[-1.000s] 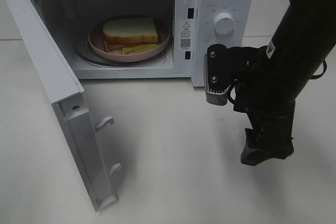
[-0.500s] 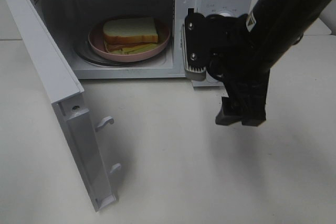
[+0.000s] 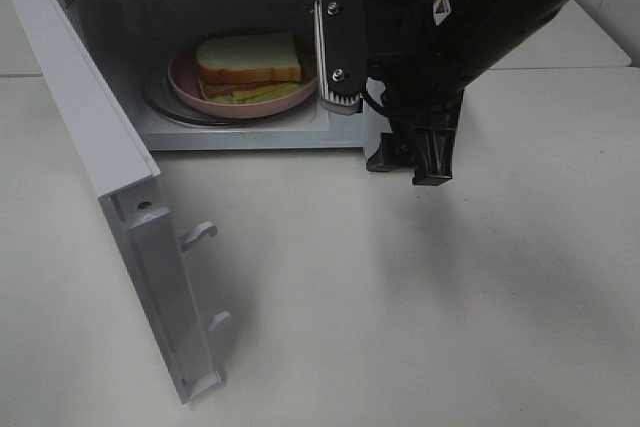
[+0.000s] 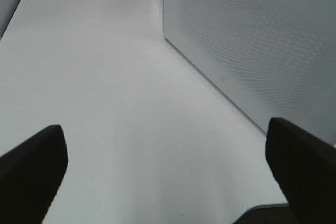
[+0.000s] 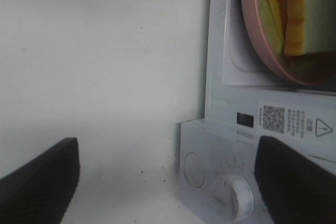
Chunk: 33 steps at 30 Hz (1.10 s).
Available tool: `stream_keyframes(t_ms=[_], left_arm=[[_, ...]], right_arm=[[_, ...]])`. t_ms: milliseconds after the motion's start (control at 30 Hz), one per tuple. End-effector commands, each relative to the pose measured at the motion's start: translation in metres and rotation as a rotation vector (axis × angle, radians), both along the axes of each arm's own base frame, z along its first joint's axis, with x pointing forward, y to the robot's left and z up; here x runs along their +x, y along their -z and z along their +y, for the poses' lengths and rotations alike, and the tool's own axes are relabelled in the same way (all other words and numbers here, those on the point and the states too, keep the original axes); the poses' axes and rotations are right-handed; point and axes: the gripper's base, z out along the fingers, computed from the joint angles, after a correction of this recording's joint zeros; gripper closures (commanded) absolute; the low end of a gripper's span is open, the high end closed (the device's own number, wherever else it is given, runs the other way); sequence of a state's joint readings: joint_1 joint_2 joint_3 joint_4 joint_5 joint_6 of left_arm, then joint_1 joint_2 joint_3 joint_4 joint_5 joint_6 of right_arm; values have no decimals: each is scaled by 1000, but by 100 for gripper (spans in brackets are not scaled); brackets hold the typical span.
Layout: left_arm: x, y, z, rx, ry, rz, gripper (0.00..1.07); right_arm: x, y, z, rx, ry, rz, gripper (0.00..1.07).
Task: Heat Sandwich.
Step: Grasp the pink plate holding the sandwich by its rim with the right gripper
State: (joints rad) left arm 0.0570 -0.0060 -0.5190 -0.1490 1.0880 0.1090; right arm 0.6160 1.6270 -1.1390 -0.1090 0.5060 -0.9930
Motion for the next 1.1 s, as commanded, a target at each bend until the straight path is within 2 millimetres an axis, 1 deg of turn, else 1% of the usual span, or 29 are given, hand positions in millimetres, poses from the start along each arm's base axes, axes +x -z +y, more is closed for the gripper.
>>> stream_keyframes(t_ms=[33, 100, 167, 200, 300, 333, 367, 433, 500, 533, 600, 633, 700, 800, 933, 1067, 1100], left_arm=[[-2, -1, 0, 5, 4, -29, 9], [-2, -1, 0, 5, 4, -29, 9], [-2, -1, 0, 5, 4, -29, 9], [-2, -1, 0, 5, 4, -29, 9], [-2, -1, 0, 5, 4, -29, 9], [-2, -1, 0, 5, 4, -29, 9], [-2, -1, 0, 5, 4, -29, 9], [-2, -1, 0, 5, 4, -29, 9], [-2, -1, 0, 5, 4, -29, 9], [-2, -1, 0, 5, 4, -29, 9], [-2, -1, 0, 5, 4, -29, 9], [-2, -1, 0, 5, 4, -29, 9], [-2, -1, 0, 5, 4, -29, 9], [-2, -1, 0, 5, 4, -29, 9], [-2, -1, 0, 5, 4, -29, 9], [-2, -1, 0, 5, 4, -29, 9], [-2, -1, 0, 5, 4, -29, 9]], right_arm=[[7, 0, 7, -5, -22, -20, 22], [17, 2, 13, -2, -22, -24, 22], [20, 5, 22, -4, -35, -22, 23], [20, 5, 22, -4, -35, -22, 23], [27, 7, 38, 2, -60, -35, 24], [27, 7, 38, 2, -60, -35, 24], [34, 10, 43, 3, -61, -36, 24], [39, 14, 50, 3, -67, -36, 25], [42, 14, 53, 5, -69, -41, 25], [48, 16, 58, 7, -70, -47, 25], [53, 19, 62, 9, -69, -48, 25], [53, 19, 62, 9, -69, -48, 25], [62, 24, 69, 12, -68, -51, 26], [67, 28, 73, 11, -68, -49, 26], [82, 40, 85, 15, -64, -49, 25], [90, 47, 91, 22, -64, -57, 24], [95, 53, 95, 23, -65, -58, 23]])
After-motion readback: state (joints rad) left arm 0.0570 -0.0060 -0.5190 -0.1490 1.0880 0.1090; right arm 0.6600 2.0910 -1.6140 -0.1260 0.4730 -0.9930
